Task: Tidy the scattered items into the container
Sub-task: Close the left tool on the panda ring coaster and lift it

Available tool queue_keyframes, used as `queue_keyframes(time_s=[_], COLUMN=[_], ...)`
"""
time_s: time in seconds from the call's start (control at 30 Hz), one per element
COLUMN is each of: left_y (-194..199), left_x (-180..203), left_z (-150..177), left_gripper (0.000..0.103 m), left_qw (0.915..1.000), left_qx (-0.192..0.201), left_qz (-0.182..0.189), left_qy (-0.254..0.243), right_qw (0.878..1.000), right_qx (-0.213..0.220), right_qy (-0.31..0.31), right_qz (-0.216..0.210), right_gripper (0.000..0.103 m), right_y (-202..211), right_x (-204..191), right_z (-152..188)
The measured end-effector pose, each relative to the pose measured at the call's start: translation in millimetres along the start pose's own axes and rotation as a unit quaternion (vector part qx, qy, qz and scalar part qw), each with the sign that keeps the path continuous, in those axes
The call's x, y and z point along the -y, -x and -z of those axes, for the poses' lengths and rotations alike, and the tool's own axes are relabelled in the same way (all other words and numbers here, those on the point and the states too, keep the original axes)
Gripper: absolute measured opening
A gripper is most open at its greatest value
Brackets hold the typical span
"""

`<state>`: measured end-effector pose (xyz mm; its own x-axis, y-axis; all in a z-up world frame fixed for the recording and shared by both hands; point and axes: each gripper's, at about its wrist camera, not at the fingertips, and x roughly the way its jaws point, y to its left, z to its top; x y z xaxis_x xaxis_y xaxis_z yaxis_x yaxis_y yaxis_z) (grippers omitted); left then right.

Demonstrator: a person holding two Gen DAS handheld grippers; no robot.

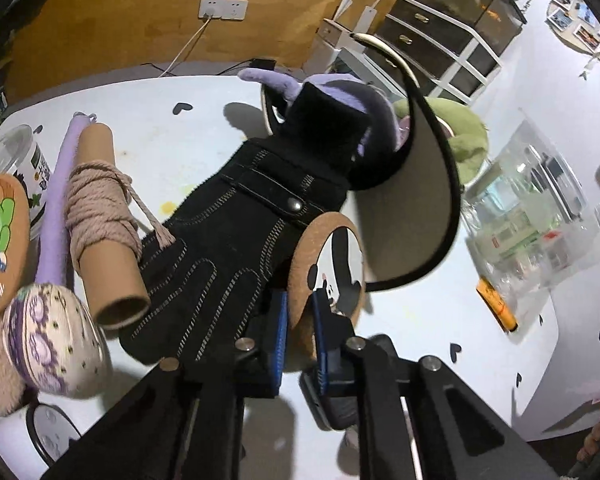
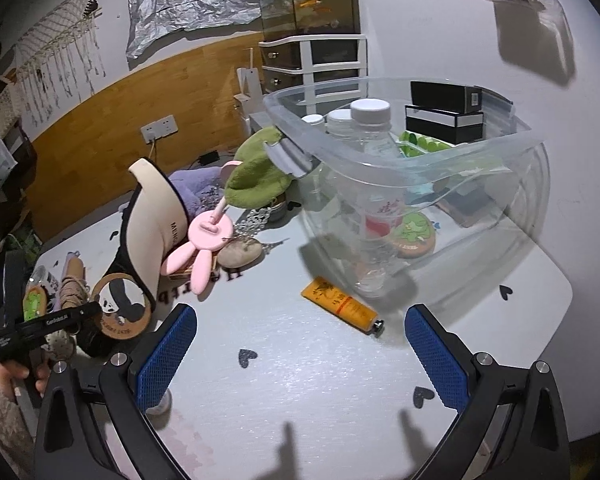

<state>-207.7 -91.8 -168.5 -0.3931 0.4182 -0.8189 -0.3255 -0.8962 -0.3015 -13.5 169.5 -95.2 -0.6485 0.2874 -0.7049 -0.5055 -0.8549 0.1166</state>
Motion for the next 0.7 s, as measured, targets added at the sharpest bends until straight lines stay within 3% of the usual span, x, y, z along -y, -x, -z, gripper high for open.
queue_keyframes(time_s=[0.23, 0.57, 0.7], left_y=[4, -7, -8], left_x=[12, 74, 92], left_z=[12, 13, 17], left_gripper=[0.008, 0.011, 0.011], left_qw=[0.9995, 0.9921, 0.9873], left_qx=[-0.003, -0.026, -0.051], left_qz=[0.029, 0.065, 0.102], left_qy=[-0.008, -0.104, -0.110], right_qw=[1.000, 1.000, 1.000], right_qx=[0.006, 0.005, 0.006], right_qy=[0.004, -0.005, -0.021], right_qz=[-0.007, -0.002, 0.010], right_gripper=[0.103, 0.103, 0.103], right_y=[2, 2, 3], right_x=[-4, 0, 10], right_z=[-1, -2, -2])
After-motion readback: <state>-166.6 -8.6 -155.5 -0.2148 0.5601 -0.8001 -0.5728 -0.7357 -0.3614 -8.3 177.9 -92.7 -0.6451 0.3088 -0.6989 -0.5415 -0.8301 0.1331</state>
